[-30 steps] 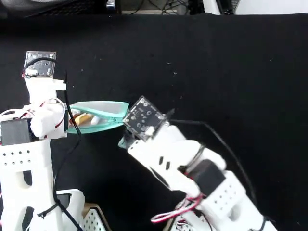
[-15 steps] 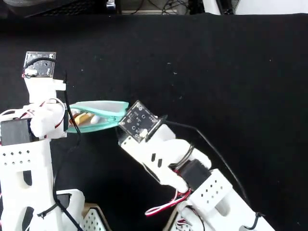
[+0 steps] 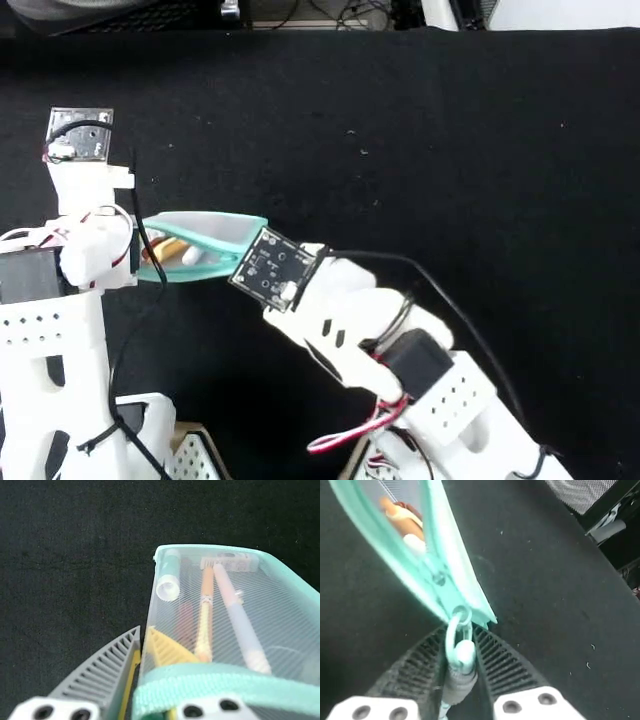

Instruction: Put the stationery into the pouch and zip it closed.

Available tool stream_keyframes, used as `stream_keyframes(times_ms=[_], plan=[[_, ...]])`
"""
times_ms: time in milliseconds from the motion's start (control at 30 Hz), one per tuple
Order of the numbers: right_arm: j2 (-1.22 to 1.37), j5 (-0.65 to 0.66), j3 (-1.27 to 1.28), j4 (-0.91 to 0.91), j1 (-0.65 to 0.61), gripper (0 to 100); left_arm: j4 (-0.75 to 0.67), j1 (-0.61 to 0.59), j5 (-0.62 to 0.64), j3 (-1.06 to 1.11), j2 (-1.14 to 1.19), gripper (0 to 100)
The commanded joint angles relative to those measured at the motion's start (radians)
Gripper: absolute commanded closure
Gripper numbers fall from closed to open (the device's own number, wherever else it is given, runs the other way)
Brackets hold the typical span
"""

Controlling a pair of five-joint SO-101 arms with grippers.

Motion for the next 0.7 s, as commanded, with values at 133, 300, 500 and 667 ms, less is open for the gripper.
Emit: stream_keyframes(times_ms=[133, 300, 500, 667], plan=[[-0.013, 0.0, -0.134, 0.074, 0.003, 98.3, -0.005, -0.013, 0.005, 0.061, 0.012, 97], [-0.013, 0.0, -0.131, 0.074, 0.003, 98.2, -0.003, -0.013, 0.005, 0.061, 0.012, 97], [-0.013, 0.0, -0.131, 0.071, 0.003, 95.8, -0.002, -0.013, 0.005, 0.061, 0.012, 97], [-0.013, -0.044, -0.133, 0.077, 0.005, 89.0, -0.002, -0.013, 0.005, 0.061, 0.012, 97]])
